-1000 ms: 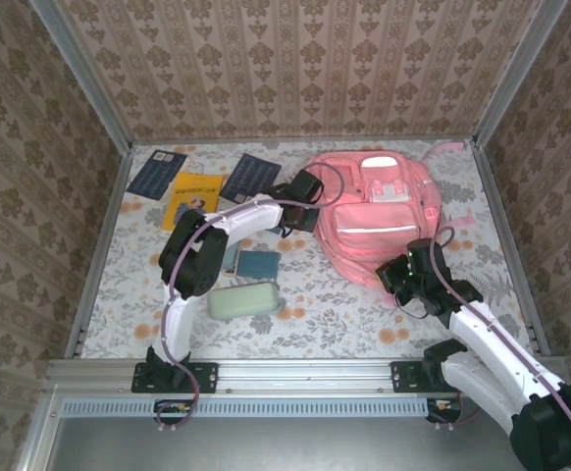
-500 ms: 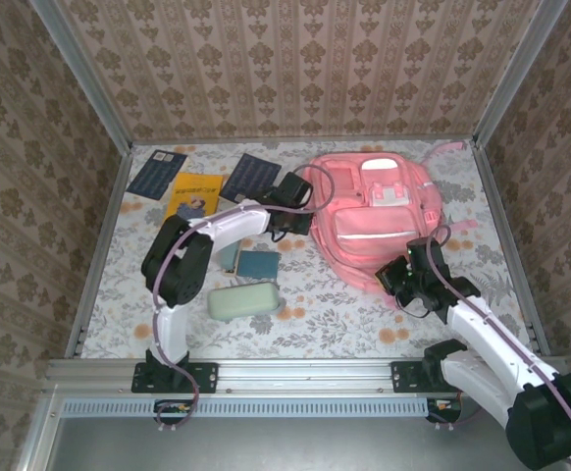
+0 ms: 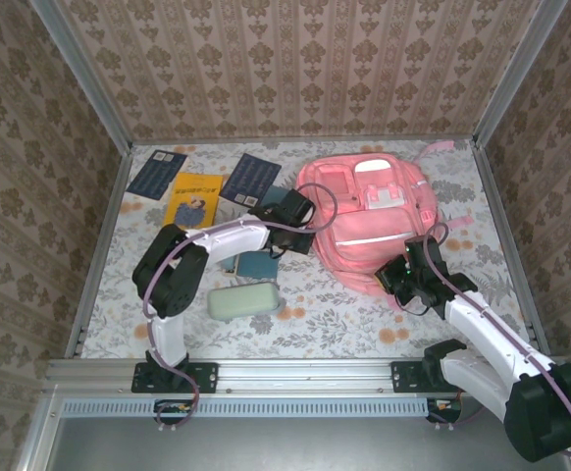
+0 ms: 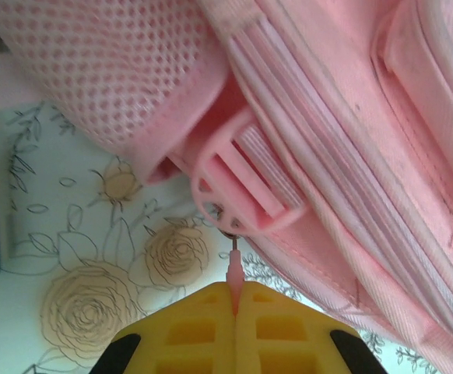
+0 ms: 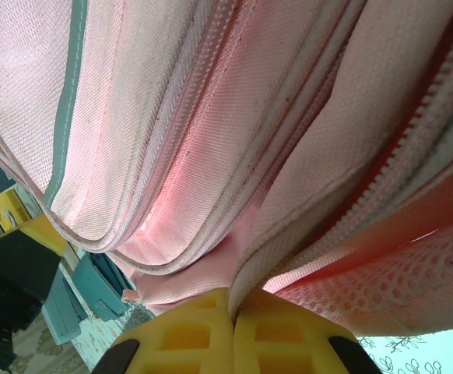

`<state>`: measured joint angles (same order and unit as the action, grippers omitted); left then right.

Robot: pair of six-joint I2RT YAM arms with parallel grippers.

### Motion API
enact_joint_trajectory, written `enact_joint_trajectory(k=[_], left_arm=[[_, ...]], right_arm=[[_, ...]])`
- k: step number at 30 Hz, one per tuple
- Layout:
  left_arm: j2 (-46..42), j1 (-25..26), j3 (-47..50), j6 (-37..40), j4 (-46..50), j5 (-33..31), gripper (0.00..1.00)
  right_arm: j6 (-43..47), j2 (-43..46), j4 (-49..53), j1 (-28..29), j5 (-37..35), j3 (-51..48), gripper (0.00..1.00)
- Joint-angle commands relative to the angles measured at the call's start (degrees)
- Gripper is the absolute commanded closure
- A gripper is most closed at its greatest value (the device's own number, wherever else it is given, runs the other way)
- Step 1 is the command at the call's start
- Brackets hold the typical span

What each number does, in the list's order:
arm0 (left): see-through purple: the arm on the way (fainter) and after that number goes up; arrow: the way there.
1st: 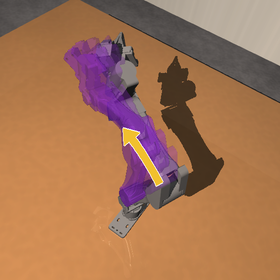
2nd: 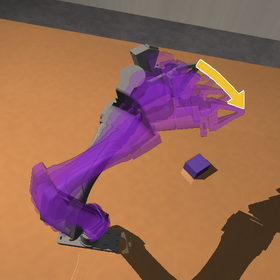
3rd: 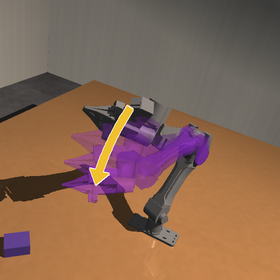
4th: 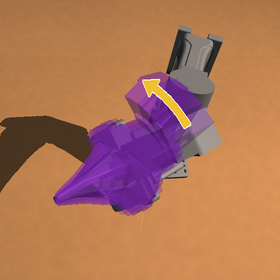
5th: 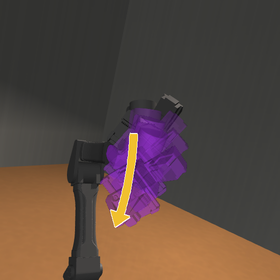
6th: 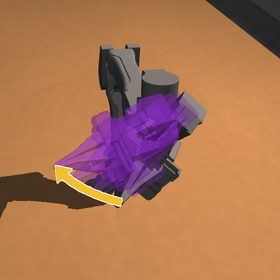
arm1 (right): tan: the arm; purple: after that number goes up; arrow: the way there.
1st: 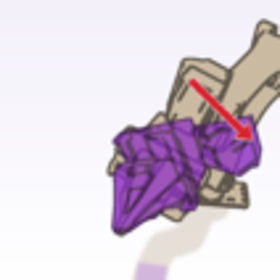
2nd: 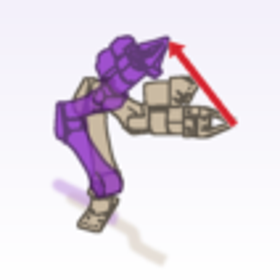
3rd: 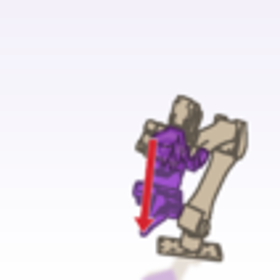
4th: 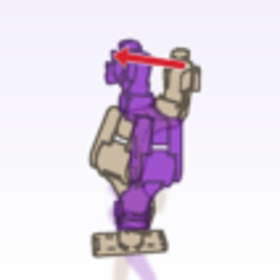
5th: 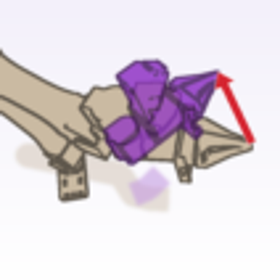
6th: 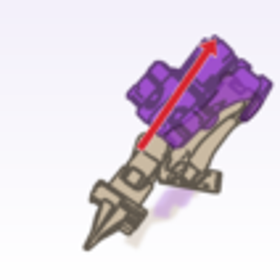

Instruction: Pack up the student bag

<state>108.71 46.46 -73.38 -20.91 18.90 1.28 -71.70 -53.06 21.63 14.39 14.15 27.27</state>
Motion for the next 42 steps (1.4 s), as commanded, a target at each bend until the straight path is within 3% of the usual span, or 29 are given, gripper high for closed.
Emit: enact_joint_trajectory(k=[1,7,8,10,12,15,16,21,28,30,33,42], left_arm=[[-3.2,0.3,1.6,0.9,2.4,-0.7,1.00],[-2.8,-2.9,1.0,0.5,2.9,-2.2,1.00],[-2.6,-3.1,0.7,0.9,3.3,-1.7,0.96],[-2.8,-2.8,0.1,1.6,3.8,-0.9,0.73],[-3.7,-2.5,0.0,1.7,4.2,-0.4,0.69],[-6.2,-2.4,0.4,1.0,4.8,0.1,0.43],[-7.4,-2.6,0.6,0.7,5.0,0.1,0.41],[-13.2,-4.6,1.7,-1.6,6.2,2.0,0.40],[-15.0,-6.7,1.6,-6.9,7.1,5.1,0.34],[-13.6,-7.2,1.9,-9.9,5.1,7.4,0.34],[-9.6,-7.3,0.0,-13.5,2.8,10.0,0.44],[7.0,-7.4,-14.5,-15.7,7.0,8.8,0.45]], right_arm=[[1.1,-0.5,-1.9,-0.1,-0.1,1.8,1.00],[1.6,-0.3,-1.1,-0.1,0.3,2.3,1.00],[1.7,-0.2,-0.8,-0.1,0.5,2.5,0.99],[2.4,0.2,0.6,-0.1,0.6,3.0,0.88],[3.2,1.0,2.1,-0.1,0.5,3.3,0.83],[4.1,2.5,3.9,-0.1,0.5,3.4,0.66],[4.4,3.0,4.4,-0.2,0.6,3.5,0.62],[8.6,4.2,6.9,0.0,1.2,5.5,0.57],[27.0,1.0,19.5,0.0,-5.3,17.4,0.49],[31.4,-2.0,21.4,0.0,-7.4,20.8,0.44],[36.4,-8.0,22.3,-0.6,-13.7,25.0,0.42],[45.6,-26.2,16.0,-8.0,-20.4,32.1,0.41]])
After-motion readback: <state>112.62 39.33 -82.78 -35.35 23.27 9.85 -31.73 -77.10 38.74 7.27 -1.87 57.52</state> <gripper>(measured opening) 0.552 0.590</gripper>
